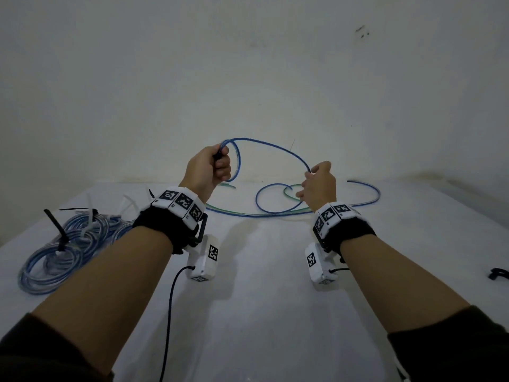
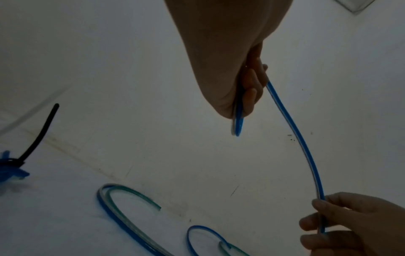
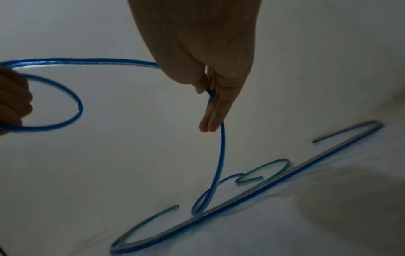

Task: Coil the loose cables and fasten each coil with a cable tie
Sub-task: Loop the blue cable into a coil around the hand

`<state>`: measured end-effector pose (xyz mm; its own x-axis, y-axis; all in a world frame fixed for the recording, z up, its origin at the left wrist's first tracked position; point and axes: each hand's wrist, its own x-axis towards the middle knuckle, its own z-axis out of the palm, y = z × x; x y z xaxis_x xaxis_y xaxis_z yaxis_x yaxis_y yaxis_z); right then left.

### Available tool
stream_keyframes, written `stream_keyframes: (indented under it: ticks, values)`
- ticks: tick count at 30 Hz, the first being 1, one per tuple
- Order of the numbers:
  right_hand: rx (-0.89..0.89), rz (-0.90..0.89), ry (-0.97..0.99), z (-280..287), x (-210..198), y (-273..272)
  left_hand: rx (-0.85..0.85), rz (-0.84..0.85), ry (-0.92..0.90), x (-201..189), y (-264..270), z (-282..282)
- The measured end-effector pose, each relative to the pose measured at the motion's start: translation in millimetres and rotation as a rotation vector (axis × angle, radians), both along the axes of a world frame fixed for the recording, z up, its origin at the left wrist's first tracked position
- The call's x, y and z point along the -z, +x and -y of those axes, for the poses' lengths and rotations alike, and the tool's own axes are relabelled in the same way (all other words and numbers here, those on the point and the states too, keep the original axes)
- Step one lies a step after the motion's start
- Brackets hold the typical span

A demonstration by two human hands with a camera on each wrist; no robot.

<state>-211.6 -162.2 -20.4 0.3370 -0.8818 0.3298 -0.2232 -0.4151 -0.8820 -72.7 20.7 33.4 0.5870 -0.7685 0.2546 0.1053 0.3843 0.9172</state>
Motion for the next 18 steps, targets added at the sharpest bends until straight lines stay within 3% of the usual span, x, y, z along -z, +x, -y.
stream_keyframes:
  ticks: [2,7,12,15,18]
  values:
    - [-0.03,0.061,0.041,-3,-3,0,-0.004,0.001,-0.01,0,-1,2]
    - [-0.092,0.035,-0.206,-8,-1,7,0.121,0.08,-0.033,1,-8,7]
    - [-0.346,-0.186,-0.412,-18,-8,7,0.007,0.112,-0.161,-1,-8,17]
    - [-0.504,-0.317,-0.407,-29,-14,8,-0.111,0.29,-0.142,2,-7,24]
    - [-0.585,-0.306,-0.35,-37,-23,7,-0.224,0.605,-0.019,13,-7,28]
